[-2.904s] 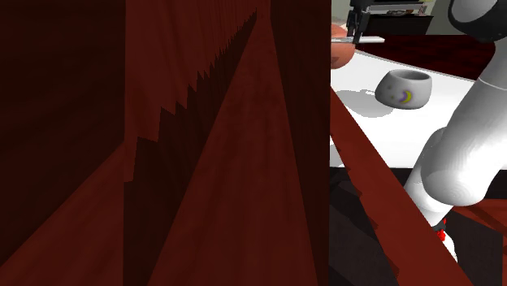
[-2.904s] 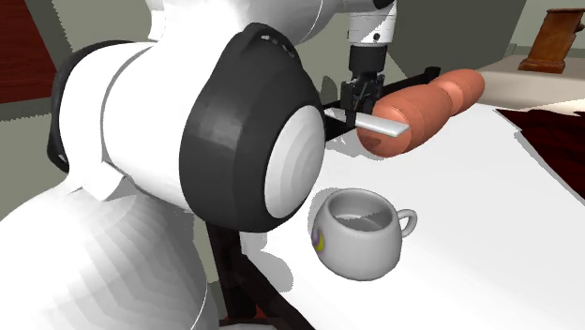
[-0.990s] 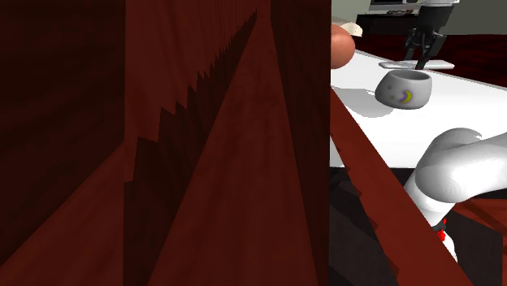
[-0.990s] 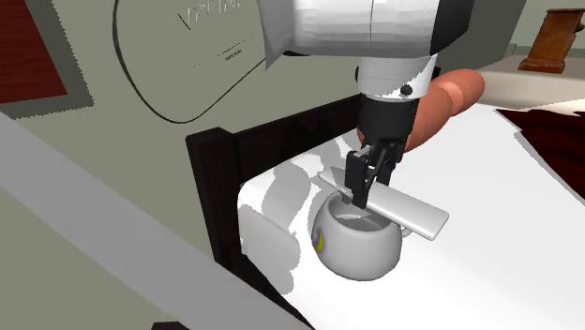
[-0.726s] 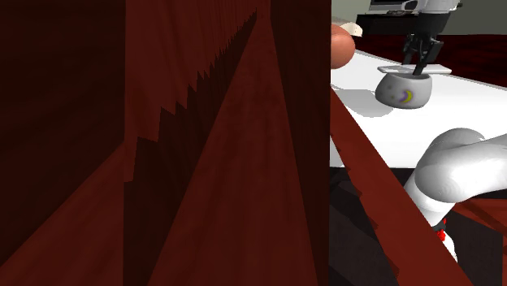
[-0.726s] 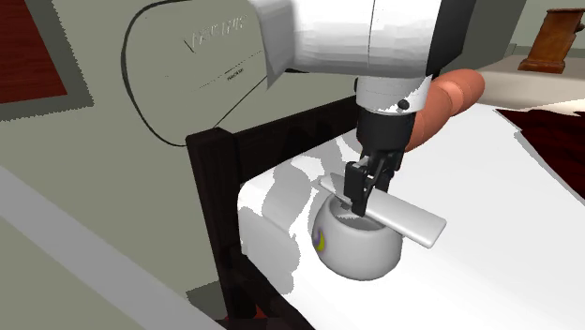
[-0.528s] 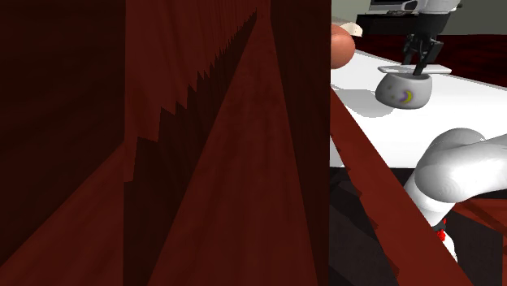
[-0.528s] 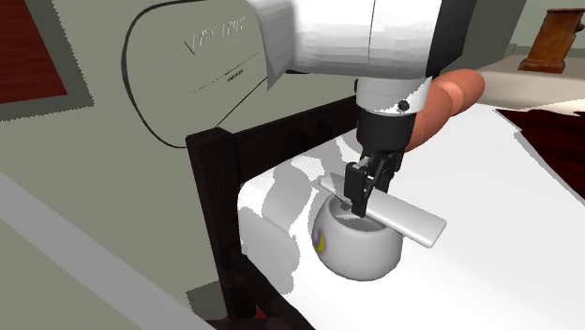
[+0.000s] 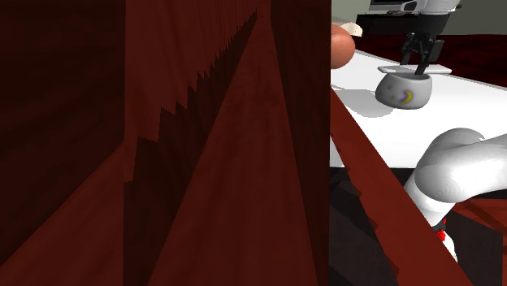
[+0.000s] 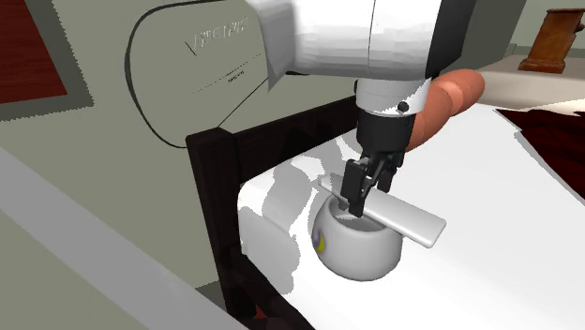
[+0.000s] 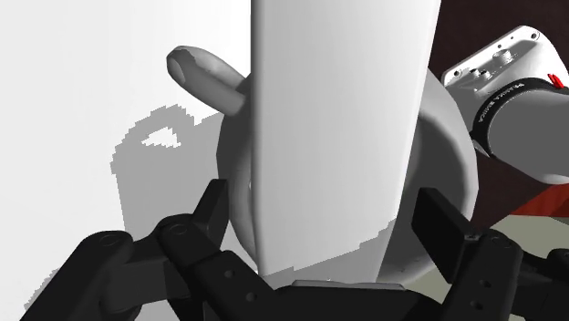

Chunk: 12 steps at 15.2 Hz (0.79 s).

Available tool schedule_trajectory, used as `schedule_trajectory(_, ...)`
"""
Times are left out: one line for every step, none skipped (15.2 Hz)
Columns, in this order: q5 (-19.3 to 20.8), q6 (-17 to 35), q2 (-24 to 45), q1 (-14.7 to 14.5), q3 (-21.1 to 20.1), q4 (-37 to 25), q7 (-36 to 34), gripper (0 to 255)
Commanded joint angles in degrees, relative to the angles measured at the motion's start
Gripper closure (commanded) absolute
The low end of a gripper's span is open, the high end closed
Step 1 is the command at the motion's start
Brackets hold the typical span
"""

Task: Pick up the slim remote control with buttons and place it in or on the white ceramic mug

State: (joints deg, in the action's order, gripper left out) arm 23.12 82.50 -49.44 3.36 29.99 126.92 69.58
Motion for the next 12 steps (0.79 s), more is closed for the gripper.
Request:
schedule_trajectory(0.01,0.01,-0.05,0.02,0.0,0.07,0.0,0)
schedule_trajectory(-0.48,-1.56,0.72,-0.26,-0.44,-2.24,0.23,0)
schedule_trajectory(-0.95,-3.13,1.56,-0.55,-0.85,-4.62,0.48,0)
schedule_trajectory(-1.4,-4.7,2.45,-0.83,-1.21,-7.06,0.75,0)
schedule_trajectory(-1.74,-5.94,3.21,-1.06,-1.46,-9.03,0.97,0)
schedule_trajectory(-1.74,-5.94,3.21,-1.06,-1.46,-9.03,0.97,0)
schedule_trajectory(-1.74,-5.94,3.2,-1.05,-1.47,-9.03,0.97,0)
schedule_trajectory(-1.74,-5.94,3.21,-1.05,-1.47,-9.03,0.97,0)
schedule_trajectory(-1.74,-5.94,3.21,-1.05,-1.47,-9.03,0.97,0)
schedule_trajectory(-1.74,-5.94,3.21,-1.05,-1.47,-9.03,0.97,0)
schedule_trajectory(-1.74,-5.94,3.21,-1.05,-1.47,-9.03,0.97,0)
schedule_trajectory(-1.74,-5.94,3.21,-1.05,-1.47,-9.03,0.97,0)
